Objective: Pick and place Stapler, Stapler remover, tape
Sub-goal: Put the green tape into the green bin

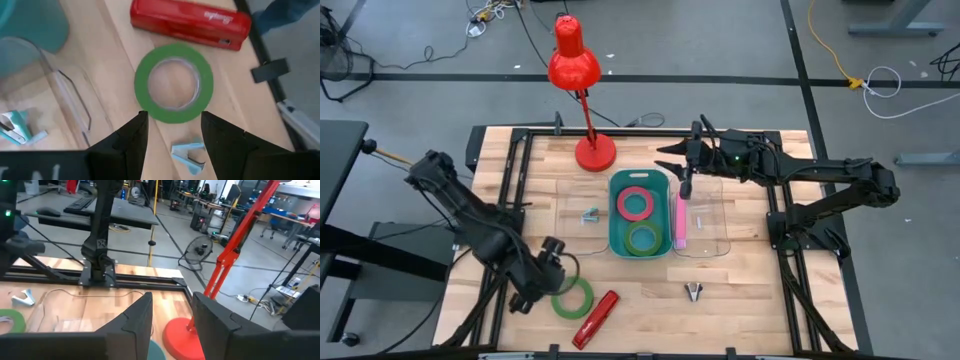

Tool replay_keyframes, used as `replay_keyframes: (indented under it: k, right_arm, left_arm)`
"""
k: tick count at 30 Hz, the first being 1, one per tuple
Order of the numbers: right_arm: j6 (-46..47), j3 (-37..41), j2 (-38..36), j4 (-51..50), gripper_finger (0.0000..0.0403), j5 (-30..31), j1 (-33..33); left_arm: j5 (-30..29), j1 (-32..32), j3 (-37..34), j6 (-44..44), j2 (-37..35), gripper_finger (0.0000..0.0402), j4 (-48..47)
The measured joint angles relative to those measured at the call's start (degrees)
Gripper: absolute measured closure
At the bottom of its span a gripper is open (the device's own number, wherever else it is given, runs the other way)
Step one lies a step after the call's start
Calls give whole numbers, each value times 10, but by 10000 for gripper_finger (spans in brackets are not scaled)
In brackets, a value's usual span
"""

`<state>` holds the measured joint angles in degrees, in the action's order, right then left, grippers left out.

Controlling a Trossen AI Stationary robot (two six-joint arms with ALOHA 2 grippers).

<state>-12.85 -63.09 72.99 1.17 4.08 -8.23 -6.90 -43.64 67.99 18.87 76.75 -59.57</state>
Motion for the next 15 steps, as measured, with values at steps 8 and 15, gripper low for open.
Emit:
replay_keyframes:
  k: [8,15]
  right_arm:
    - [4,0,0,0,261,-3,0]
    - [1,0,-10,-5,261,-5,0]
  left_arm:
    - [0,-1,0,15,72,197,63]
    - [8,-1,0,15,111,124,130]
